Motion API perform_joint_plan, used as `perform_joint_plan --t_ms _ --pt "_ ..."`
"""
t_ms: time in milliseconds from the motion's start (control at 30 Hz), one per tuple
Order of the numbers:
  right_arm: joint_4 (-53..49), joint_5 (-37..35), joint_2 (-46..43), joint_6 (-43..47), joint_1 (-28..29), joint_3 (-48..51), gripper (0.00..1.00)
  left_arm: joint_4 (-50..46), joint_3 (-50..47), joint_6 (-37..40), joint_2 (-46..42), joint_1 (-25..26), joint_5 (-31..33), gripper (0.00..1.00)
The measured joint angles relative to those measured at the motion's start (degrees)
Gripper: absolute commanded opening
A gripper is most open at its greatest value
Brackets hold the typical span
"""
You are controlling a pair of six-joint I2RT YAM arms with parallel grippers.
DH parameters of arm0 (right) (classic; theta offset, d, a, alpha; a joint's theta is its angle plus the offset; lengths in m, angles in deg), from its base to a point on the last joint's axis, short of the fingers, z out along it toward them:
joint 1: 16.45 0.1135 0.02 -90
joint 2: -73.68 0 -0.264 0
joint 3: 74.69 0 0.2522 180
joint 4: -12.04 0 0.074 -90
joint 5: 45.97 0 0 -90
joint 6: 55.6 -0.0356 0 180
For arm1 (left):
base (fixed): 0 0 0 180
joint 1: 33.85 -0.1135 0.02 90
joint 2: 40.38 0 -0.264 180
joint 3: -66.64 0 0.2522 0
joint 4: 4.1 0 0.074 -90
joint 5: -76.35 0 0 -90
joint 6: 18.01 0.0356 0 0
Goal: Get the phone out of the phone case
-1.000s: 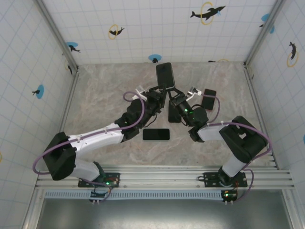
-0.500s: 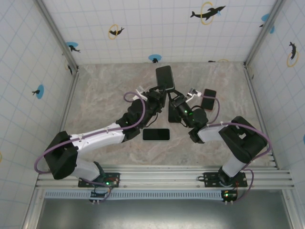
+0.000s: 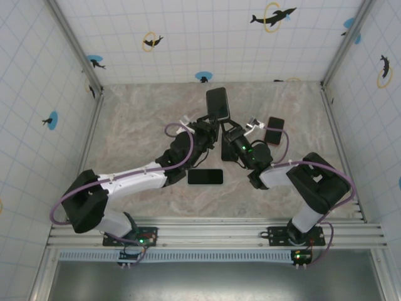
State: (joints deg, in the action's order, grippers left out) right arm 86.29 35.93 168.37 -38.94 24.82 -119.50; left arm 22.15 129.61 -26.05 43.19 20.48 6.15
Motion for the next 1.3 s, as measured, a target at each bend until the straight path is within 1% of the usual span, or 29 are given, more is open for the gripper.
perform_joint_plan --t_ms 167,467,900,1067,1300 --pt "-0.48 -0.59 0.0 1.27 0.0 0.48 0.0 -0.55 0.0 -1.11 0.44 0.0 0.0 0.44" --pt "-0.94 0.07 0.02 2.62 -0.02 0.7 0.0 -4.48 0.0 -1.66 -0.42 0.0 -0.2 0.44" --pt "-1.2 0.9 0.0 3.98 -0.02 0.7 0.0 -4.85 -0.11 -2.51 -0.57 -0.55 -0.66 0.44" --pt "-1.22 0.59 0.0 5.46 0.33 0.7 0.0 -4.33 -0.11 -2.58 -0.37 -0.92 -0.52 0.44" --pt "-1.18 -1.92 -0.02 6.73 0.87 0.7 0.0 0.37 0.0 -4.72 2.34 -1.07 0.46 0.44"
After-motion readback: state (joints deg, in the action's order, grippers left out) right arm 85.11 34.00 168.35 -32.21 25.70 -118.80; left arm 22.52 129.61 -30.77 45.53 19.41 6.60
